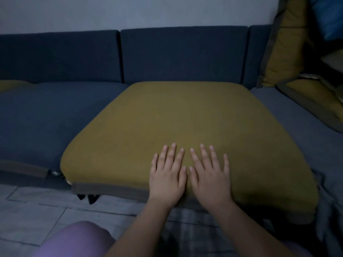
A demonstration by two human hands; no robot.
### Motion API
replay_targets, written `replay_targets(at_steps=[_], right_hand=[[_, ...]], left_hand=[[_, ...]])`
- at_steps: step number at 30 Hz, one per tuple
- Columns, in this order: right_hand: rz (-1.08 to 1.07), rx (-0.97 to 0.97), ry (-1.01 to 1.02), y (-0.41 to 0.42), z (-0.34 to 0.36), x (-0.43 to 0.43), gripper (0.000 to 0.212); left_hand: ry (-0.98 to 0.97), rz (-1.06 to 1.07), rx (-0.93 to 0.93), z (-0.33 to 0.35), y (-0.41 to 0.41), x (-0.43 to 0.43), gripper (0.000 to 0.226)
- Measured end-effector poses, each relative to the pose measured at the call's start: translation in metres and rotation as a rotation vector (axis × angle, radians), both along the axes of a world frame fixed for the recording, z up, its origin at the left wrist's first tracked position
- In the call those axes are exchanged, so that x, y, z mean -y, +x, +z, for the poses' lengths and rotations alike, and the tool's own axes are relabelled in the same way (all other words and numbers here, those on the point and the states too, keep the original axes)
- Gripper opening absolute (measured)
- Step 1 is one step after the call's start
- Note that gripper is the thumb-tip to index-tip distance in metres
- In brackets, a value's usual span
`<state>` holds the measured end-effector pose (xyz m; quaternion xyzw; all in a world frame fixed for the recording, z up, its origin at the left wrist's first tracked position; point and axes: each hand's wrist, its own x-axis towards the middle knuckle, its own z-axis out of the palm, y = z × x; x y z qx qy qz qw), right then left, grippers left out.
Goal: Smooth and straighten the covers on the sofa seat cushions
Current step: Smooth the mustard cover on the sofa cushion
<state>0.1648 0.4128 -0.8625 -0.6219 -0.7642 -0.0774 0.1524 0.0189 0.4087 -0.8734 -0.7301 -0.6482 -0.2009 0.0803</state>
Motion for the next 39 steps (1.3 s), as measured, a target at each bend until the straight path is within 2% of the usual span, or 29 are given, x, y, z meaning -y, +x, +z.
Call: replay_targets(at_steps=[5,11,14,16,19,22,26,28,31,33,39], right_hand=[[0.037,-0.017,0.075,0.002,0.000,0.003,0.055],[0.227,0.041,0.260,0.013,-0.033,0.030,0.058],[0.298,0.151,0.329,0.019,-0.053,0.036,0.067],[0.303,0.219,0.309,0.021,-0.061,0.034,0.092],[0.278,0.219,0.280,0.019,-0.064,0.031,0.103],[0.263,0.196,0.332,0.015,-0.065,0.034,0.095],[0.302,0.119,0.542,0.009,-0.063,0.037,0.048],[0.303,0.038,0.559,0.005,-0.062,0.039,0.031],[0.298,0.025,0.451,-0.001,-0.052,0.040,0.024],[0.295,-0.030,0.390,-0.003,-0.041,0.038,0.008],[0.349,-0.143,0.353,-0.010,-0.004,0.032,0.018]], left_hand=[[0.030,-0.051,-0.073,0.000,-0.008,0.013,0.055],[0.089,-0.186,-0.199,-0.029,-0.031,0.041,0.071],[0.072,-0.193,-0.308,-0.037,-0.033,0.043,0.102],[0.038,-0.155,-0.343,-0.044,-0.031,0.041,0.126],[0.083,-0.107,-0.339,-0.051,-0.026,0.038,0.138],[0.188,-0.110,-0.327,-0.055,-0.022,0.037,0.122],[0.303,-0.146,-0.241,-0.048,-0.025,0.039,0.073],[0.333,-0.207,-0.231,-0.043,-0.026,0.040,0.054],[0.252,-0.305,-0.253,-0.035,-0.025,0.043,0.027],[0.188,-0.308,-0.178,-0.024,-0.022,0.043,0.022],[-0.134,-0.309,-0.035,0.021,-0.021,0.035,0.010]])
